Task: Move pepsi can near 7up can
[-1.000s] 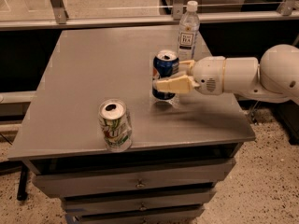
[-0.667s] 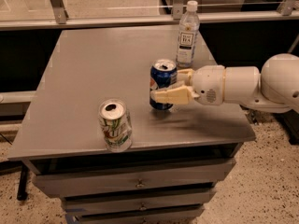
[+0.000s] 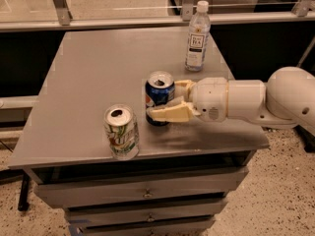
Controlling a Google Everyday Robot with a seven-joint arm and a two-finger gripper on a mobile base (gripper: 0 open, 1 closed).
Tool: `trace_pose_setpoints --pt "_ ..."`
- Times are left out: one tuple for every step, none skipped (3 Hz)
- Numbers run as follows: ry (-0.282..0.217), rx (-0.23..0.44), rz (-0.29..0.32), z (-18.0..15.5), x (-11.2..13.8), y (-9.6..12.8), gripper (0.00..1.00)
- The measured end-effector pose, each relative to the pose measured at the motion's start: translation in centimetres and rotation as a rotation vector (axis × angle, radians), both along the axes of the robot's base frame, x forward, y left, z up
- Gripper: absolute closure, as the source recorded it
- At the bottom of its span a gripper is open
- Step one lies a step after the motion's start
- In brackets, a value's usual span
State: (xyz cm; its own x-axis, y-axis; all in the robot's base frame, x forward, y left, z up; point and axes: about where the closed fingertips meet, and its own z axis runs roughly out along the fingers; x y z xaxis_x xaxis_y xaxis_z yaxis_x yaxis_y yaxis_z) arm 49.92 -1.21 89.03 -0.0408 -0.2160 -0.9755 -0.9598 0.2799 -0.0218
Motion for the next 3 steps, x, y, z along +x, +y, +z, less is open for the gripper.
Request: trace_pose_setpoints --pt "-0.021 -0.03 0.046 -0.5 -0.9 0.2 1.0" --pt "-0.02 -0.061 0.089 -1.1 -1.4 -0.4 1.0" --pt "-0.007 -0.079 0.137 -1.6 -1.9 -0.9 1.0"
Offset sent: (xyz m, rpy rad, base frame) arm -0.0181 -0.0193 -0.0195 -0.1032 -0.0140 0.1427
